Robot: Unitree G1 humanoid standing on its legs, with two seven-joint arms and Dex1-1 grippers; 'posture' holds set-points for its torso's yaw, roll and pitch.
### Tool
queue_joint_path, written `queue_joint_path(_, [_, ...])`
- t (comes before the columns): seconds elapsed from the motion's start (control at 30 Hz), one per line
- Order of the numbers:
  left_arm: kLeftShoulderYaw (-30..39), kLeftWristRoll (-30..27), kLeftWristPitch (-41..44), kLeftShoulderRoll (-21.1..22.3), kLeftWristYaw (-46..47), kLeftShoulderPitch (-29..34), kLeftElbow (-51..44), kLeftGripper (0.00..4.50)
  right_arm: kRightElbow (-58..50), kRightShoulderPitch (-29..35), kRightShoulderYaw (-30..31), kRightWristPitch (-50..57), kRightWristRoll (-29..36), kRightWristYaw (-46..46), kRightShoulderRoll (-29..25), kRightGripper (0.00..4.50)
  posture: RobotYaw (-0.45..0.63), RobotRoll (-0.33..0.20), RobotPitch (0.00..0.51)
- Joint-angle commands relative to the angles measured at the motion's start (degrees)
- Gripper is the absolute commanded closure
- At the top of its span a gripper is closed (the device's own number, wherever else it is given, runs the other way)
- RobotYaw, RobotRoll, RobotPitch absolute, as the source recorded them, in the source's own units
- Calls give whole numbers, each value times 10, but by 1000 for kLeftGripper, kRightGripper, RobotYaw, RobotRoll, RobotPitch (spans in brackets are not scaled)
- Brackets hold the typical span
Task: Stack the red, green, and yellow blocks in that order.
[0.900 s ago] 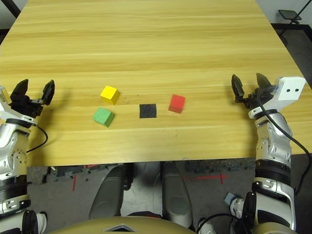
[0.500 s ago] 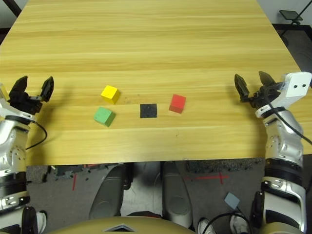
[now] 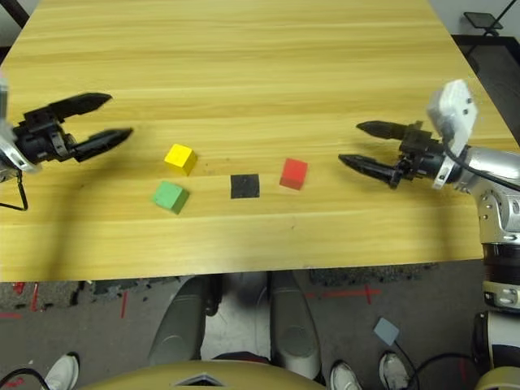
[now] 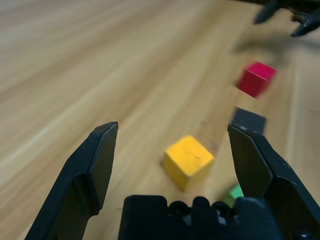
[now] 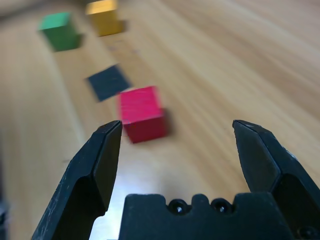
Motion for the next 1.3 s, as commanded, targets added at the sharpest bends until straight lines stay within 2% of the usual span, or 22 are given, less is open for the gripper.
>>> queue_joint_path(0.03, [-22,30,-20,10,-22,-14,4,39,-24,-5,26,-10,-9,26,6,37,122,-53,257])
queue_joint_path(0.33, [-45,51,-23,-12,-19,-22,-15,39,30,-35,64,-83,-60,42,41,37,166,-40,246])
queue_joint_path(0.93, [-39,47,5,-19,19,-7,-52,39,91,-65,110,-111,-135,-10,119,37,239,-10,265])
queue_joint_path(1.03, [-41,48,6,-19,18,-7,-55,0,105,-69,112,-116,-140,-17,133,650,248,-2,268])
queue_joint_path(1.2, [-45,45,12,-21,13,-9,-57,0,123,-80,116,-138,-147,-9,143,2393,260,3,272])
queue_joint_path(1.3, [-46,42,14,-22,7,-15,-53,0,115,-107,125,-128,-140,8,147,2453,259,0,273])
